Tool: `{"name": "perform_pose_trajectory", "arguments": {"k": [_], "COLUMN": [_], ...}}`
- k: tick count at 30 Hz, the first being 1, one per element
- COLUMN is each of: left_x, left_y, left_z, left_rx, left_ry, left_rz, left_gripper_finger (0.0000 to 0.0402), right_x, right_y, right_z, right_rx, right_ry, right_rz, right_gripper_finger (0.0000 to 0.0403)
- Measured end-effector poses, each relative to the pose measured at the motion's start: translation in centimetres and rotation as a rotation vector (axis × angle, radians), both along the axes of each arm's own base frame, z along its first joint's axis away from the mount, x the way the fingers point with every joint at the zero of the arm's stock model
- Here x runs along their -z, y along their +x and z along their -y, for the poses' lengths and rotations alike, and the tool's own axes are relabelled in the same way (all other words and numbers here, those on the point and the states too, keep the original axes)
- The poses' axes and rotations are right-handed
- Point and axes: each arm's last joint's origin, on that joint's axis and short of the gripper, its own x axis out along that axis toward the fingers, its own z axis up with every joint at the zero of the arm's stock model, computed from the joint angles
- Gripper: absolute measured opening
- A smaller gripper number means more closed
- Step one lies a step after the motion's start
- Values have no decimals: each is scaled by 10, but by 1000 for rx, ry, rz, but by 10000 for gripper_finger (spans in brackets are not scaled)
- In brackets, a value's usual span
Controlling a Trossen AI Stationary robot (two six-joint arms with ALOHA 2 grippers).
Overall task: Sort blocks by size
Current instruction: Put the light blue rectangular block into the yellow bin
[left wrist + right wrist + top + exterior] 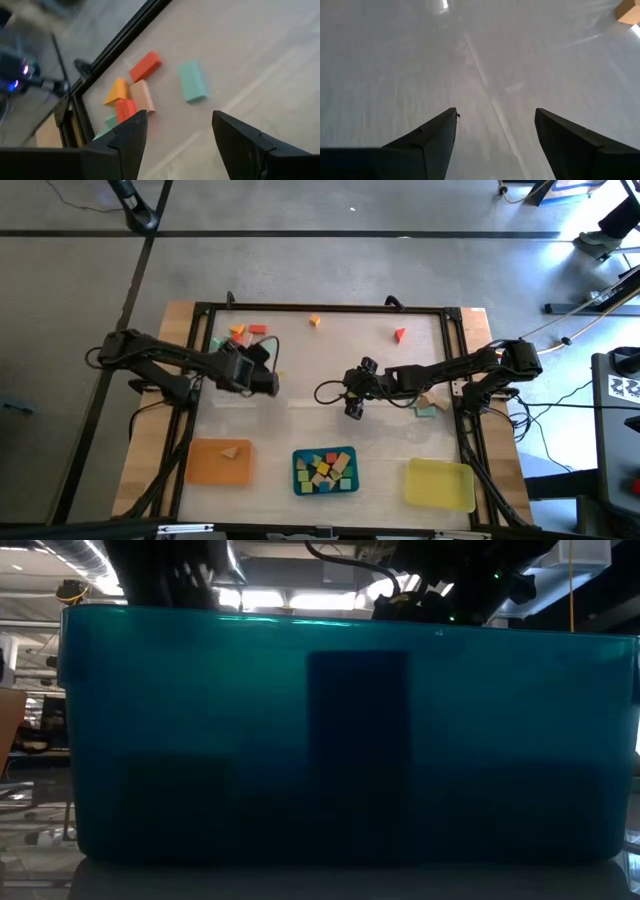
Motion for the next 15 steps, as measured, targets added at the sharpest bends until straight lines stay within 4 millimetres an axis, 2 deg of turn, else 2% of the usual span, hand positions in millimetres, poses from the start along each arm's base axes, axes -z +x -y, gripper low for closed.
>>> {"name": "perform_pose_trajectory", "arguments": {"k": [7,12,15], "left_x": [38,55,62], "left_y": [-3,-2,-7], "left_z": [-50,-79,-93], "left_rx": [-108,-84,-106], "left_ry": [-7,-152,-181], "left_rz": [56,195,241], "left_gripper_finger": [211,211,211], "right_x": [0,0,0], "right_y": [0,0,0], "right_z": [1,1,2], "right_rx": [20,25,26], "right_ry": [-29,-38,-46], "right_rz": [3,2,1], "right_gripper_finger": [266,266,266]}}
